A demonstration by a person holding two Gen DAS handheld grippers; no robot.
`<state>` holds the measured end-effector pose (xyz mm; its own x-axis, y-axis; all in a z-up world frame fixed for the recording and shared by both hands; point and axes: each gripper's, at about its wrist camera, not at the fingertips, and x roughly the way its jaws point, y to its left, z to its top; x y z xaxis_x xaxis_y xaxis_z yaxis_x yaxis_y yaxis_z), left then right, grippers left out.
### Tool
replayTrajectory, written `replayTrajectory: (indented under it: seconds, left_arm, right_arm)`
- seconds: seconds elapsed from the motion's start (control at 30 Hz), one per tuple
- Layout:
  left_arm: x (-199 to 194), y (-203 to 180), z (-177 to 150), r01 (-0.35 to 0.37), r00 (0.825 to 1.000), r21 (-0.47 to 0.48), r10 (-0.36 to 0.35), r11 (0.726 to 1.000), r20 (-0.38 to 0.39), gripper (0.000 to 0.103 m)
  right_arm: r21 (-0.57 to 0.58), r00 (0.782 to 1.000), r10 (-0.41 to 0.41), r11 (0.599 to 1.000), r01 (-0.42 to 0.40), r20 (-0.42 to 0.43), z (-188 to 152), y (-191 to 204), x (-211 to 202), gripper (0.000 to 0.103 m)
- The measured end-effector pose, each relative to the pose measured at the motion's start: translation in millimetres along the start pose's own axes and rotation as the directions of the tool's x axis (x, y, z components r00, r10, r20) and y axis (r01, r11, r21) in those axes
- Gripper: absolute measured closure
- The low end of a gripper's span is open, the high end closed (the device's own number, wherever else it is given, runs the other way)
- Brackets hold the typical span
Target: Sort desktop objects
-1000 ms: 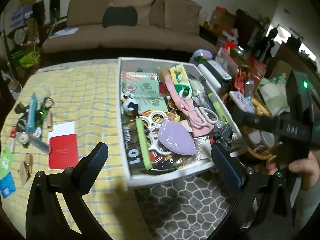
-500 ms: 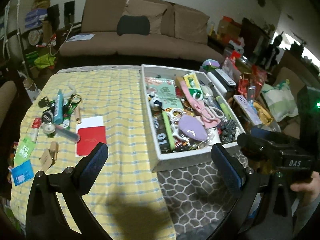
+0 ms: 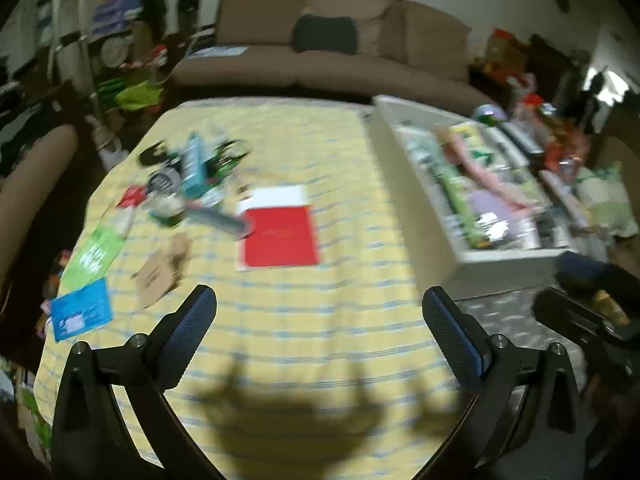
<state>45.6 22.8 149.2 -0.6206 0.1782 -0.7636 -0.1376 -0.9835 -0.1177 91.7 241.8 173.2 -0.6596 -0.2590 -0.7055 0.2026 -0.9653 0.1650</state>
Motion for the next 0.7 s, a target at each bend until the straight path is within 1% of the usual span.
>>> replayTrajectory:
  seconds: [0.1, 0.13, 0.23, 0.3, 0.33, 0.4, 0.47, 0.57, 0.67, 0.7]
  left_arm:
    - [18, 36, -14, -0.061, 0.998, -0.017, 0.061, 0.998, -0.002, 0.000]
    - [25, 52, -19, -0.074, 0.997, -0.034, 0.074, 0.997, -0.002, 0.000]
    - [43, 88, -28, -0.093, 0.996, -0.083, 0.093, 0.992, -0.011, 0.000]
    - [53, 105, -33, -0.105, 0.994, -0.093, 0.107, 0.990, 0.006, 0.000]
    - [62, 113, -35, -0.131, 0.991, -0.088, 0.132, 0.988, 0.006, 0.000]
    - [76, 120, -37, -0.150, 0.989, -0.079, 0.150, 0.985, -0.007, 0.000]
    - [91, 124, -40, -0.182, 0.983, -0.075, 0.179, 0.980, -0.035, 0.000]
    - [107, 127, -45, -0.175, 0.984, -0.083, 0.173, 0.981, -0.040, 0.000]
    - [122, 126, -47, -0.171, 0.984, -0.087, 0.165, 0.981, -0.073, 0.000]
    - [126, 124, -48, -0.174, 0.983, -0.079, 0.168, 0.982, -0.076, 0.000]
  right_arm:
    - [0.004, 1.000, 0.010, 1.000, -0.010, -0.003, -11, 30, 30, 0.000]
    - [0.014, 1.000, 0.012, 1.000, -0.011, -0.016, -15, 40, 46, 0.000]
    - [0.058, 0.999, 0.000, 0.998, 0.002, -0.035, -24, 55, 84, 0.000]
    - [0.068, 0.998, -0.037, 0.997, 0.040, -0.042, -29, 64, 111, 0.000]
    - [0.068, 0.997, -0.054, 0.996, 0.057, -0.048, -31, 66, 124, 0.000]
    - [0.078, 0.995, -0.085, 0.993, 0.089, -0.058, -32, 68, 144, 0.000]
    - [0.098, 0.990, -0.121, 0.987, 0.128, -0.076, -35, 66, 165, 0.000]
    - [0.112, 0.980, -0.177, 0.976, 0.187, -0.090, -39, 61, 188, 0.000]
    - [0.118, 0.971, -0.205, 0.968, 0.219, -0.126, -43, 56, 207, 0.000]
    - [0.107, 0.968, -0.223, 0.966, 0.235, -0.118, -45, 57, 210, 0.000]
